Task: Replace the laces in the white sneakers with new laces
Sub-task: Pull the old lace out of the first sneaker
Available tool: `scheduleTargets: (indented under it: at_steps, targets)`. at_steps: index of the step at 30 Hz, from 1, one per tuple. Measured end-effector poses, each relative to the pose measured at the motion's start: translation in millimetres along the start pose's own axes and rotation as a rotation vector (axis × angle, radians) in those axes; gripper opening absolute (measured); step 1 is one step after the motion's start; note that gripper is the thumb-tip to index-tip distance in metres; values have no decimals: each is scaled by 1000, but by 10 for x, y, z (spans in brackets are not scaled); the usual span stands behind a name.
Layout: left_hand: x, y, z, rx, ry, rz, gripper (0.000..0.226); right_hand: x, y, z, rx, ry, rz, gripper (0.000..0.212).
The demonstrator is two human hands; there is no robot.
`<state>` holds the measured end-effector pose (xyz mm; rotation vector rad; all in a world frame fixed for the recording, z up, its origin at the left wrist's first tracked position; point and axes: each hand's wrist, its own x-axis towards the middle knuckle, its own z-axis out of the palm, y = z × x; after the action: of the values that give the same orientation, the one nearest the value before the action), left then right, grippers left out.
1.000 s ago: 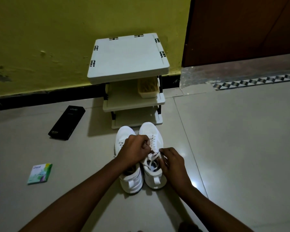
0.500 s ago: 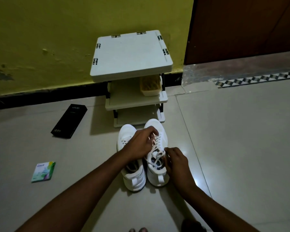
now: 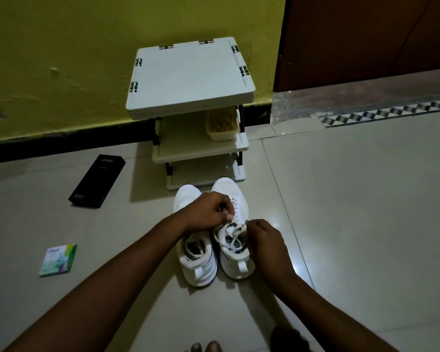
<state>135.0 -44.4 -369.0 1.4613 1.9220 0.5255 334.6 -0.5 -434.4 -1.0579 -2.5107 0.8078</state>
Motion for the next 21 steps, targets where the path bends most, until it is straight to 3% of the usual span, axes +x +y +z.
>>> scheduleTargets:
  at_steps: [3,7,11,15,16,19,21]
  targets:
    - [-21,-28,56,17,15,1,15,6,-15,-32,-26,-3,12,15]
    - [-30,50,263,-1,287,-97,22,14,-62,-52,-21,-8,39,11]
    - [15,89,382,-421,470,-390,25,30,-50,-62,-17,-9,49,8]
    - [70,119,335,-753,434,-498,35,7,-6,-66,-16,9,56,8]
    - [56,127,308,-719,385,-460,33,3,-2,-69,-8,14,61,8]
    - [20,92,187,-124,251,-248,20,2,-21,-84,1,16,64,12]
    - [11,117,153,62,239,-181,19,1,-42,-94,-4,1,64,12]
